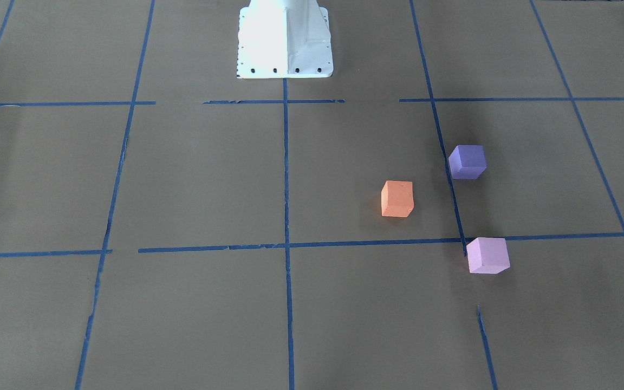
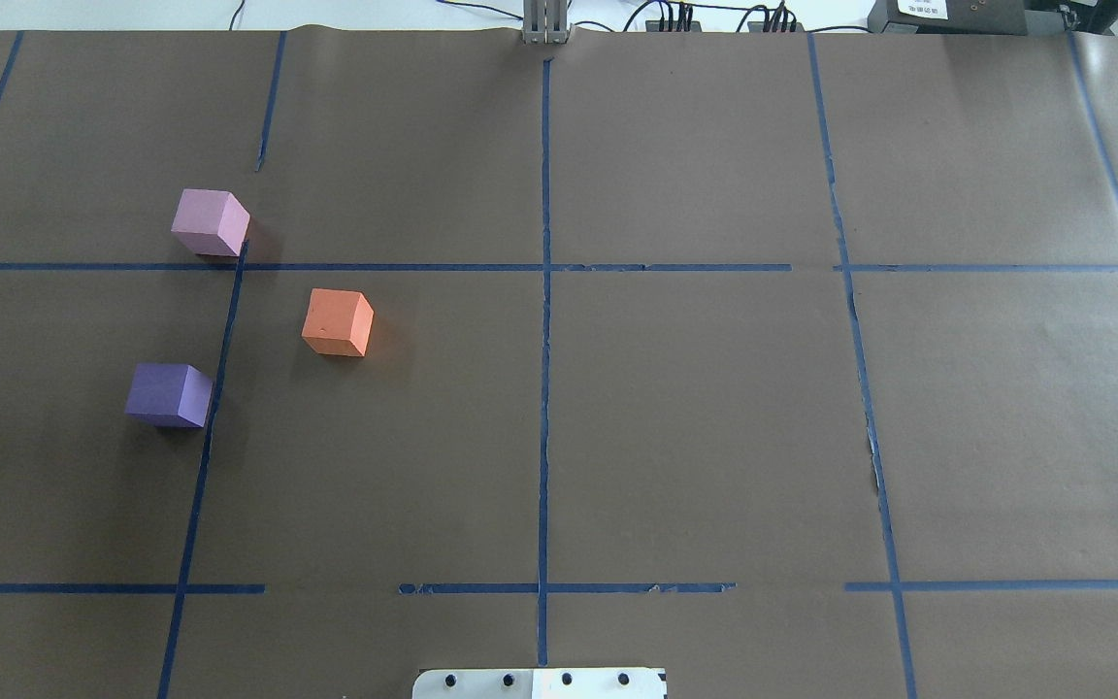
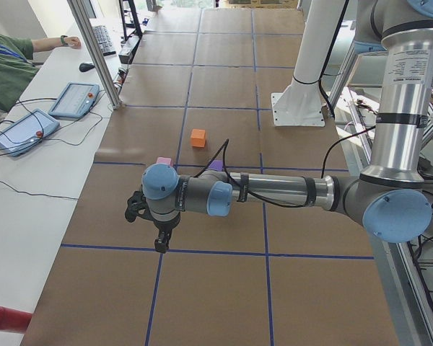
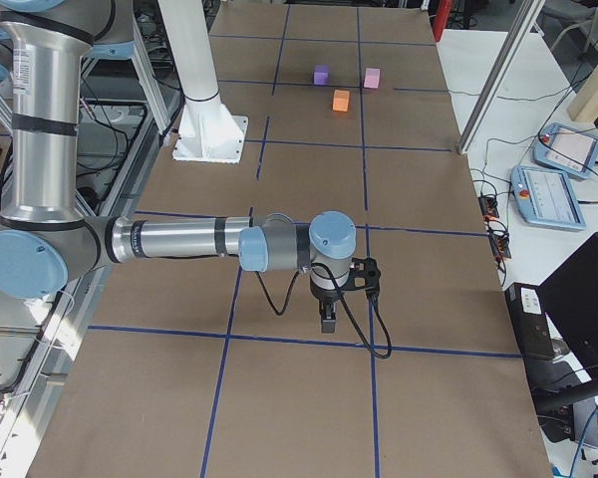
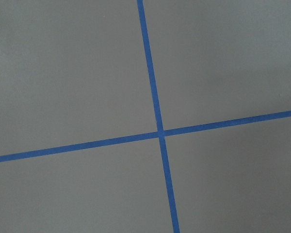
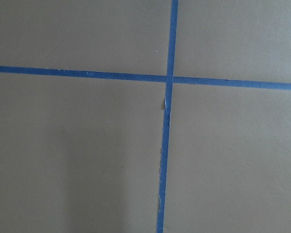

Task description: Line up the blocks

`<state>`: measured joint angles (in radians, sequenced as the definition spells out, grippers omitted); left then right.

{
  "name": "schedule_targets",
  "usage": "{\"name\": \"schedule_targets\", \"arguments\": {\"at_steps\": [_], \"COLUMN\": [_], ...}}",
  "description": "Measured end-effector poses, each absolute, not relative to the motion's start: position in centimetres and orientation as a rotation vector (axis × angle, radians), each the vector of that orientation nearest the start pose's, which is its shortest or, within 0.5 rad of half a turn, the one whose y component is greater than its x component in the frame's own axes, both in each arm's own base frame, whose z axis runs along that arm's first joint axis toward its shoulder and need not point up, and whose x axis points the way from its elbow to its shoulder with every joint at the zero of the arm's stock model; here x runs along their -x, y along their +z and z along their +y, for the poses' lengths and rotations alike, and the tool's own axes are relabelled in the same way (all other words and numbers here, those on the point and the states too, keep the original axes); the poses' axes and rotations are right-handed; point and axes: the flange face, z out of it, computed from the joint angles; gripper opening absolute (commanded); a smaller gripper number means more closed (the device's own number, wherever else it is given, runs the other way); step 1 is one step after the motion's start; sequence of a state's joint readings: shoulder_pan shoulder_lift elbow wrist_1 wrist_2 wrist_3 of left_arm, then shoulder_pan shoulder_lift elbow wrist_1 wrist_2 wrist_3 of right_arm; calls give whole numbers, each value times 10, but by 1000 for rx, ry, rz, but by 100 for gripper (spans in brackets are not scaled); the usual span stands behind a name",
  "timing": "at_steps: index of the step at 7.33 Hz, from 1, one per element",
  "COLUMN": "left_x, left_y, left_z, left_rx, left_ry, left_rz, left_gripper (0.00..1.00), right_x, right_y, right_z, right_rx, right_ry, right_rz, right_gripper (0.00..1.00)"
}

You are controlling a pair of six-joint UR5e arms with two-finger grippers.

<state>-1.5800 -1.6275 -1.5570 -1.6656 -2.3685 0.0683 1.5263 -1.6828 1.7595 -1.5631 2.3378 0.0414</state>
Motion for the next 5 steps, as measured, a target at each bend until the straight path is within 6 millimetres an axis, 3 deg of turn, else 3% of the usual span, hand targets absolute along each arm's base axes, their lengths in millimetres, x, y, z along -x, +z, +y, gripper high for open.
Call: {"name": "schedule_targets", "arguments": {"at_steps": [4, 5], "left_x": [62, 52], "left_y": [616, 598], "left_z": [-534, -542], "left_rx": [-175, -194], "left_ry": [126, 146], "left_rz": [785, 790], "left_gripper": [100, 100], "right_x": [-44, -44], "right_y": [618, 618], "right_z": [-451, -451], "right_rx": [-47, -47], "right_ry": [-35, -35], "right_rz": [-769, -769], "right_gripper": [100, 100]}}
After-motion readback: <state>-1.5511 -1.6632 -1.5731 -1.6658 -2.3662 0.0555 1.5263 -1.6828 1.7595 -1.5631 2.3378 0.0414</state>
